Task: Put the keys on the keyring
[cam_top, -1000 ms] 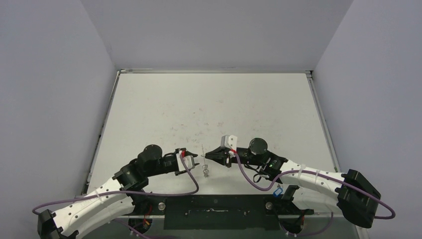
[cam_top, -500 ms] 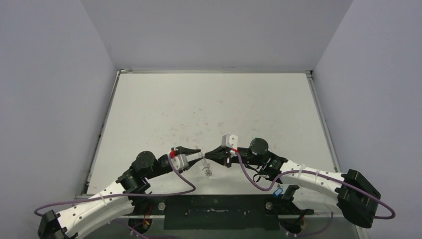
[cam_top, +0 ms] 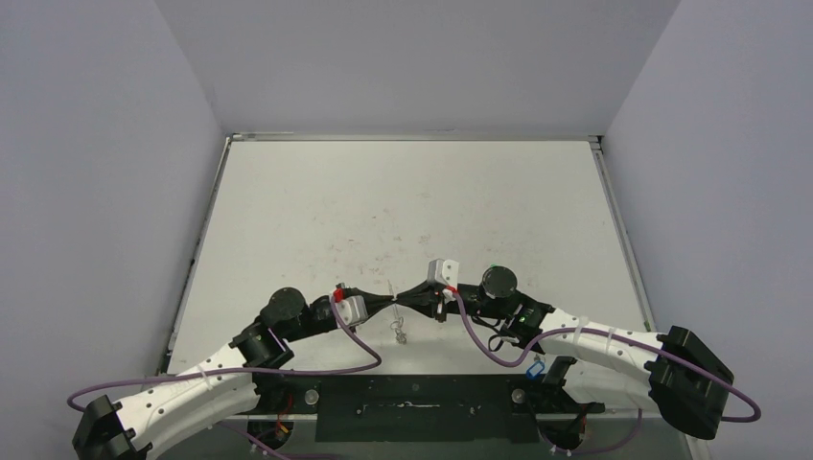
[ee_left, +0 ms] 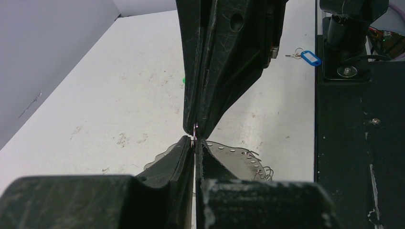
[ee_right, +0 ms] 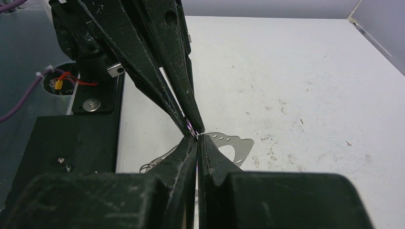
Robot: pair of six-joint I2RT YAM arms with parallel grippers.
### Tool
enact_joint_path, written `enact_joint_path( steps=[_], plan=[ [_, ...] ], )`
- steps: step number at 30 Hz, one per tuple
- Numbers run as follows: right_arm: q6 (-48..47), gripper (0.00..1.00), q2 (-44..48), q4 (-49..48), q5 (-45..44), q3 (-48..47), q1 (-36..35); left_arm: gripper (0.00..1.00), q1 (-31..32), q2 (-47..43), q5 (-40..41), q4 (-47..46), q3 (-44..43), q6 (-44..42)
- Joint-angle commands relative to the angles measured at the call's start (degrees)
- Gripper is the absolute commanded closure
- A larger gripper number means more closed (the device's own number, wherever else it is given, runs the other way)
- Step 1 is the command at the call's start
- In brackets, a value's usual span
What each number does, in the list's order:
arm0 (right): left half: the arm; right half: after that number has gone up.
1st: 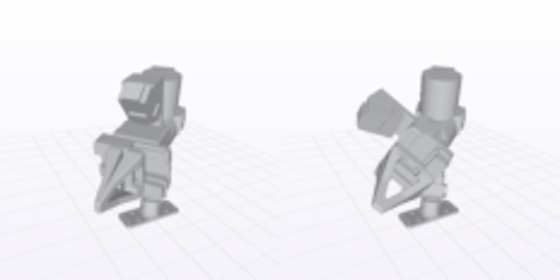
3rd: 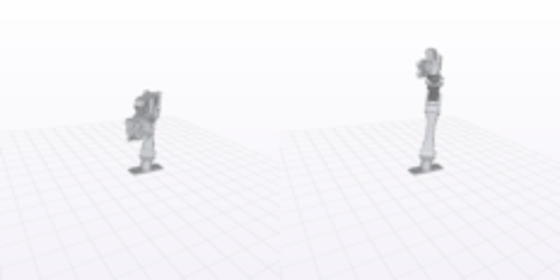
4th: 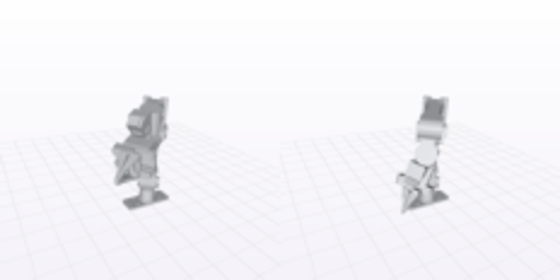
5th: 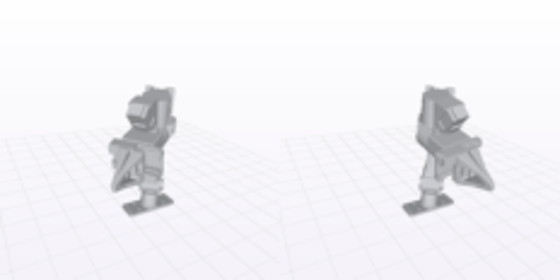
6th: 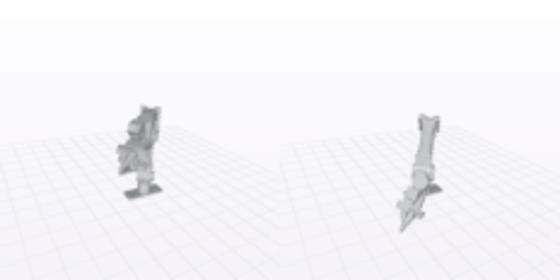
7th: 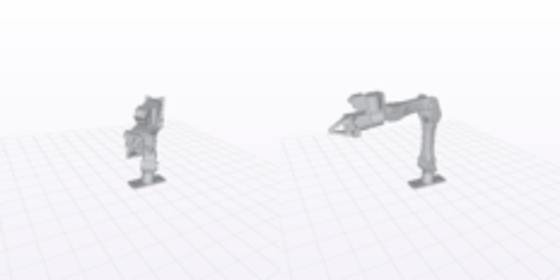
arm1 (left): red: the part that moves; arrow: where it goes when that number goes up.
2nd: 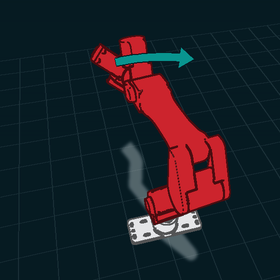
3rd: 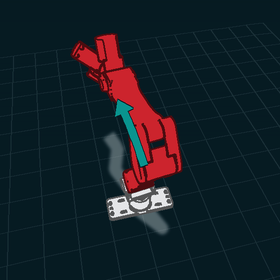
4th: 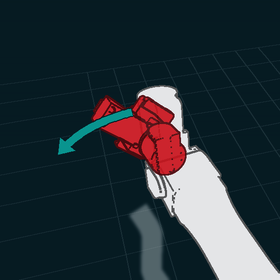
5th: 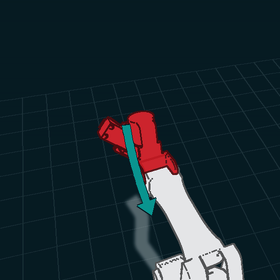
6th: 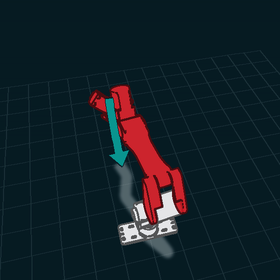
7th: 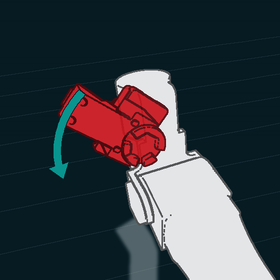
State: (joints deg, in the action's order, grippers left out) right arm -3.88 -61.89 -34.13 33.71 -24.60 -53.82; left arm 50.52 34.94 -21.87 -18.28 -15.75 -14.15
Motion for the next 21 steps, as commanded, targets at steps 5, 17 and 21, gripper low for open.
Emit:
enact_joint_path(
  steps=[5,17,21],
  plan=[
    [-0.76,0.68,1.68,-3.37,0.49,-0.53,-0.73,1.00,0.04,-1.67,0.85,2.58,-4.29,-1.32],
    [-0.19,0.01,11.15,1.20,-9.88,3.84,0.10,1.00,0.01,-1.61,2.60,12.65,-7.89,-1.05],
    [4.90,0.00,12.73,1.12,-13.35,4.92,0.67,1.00,0.03,-0.50,2.71,13.42,-8.23,0.34]
  ],
)
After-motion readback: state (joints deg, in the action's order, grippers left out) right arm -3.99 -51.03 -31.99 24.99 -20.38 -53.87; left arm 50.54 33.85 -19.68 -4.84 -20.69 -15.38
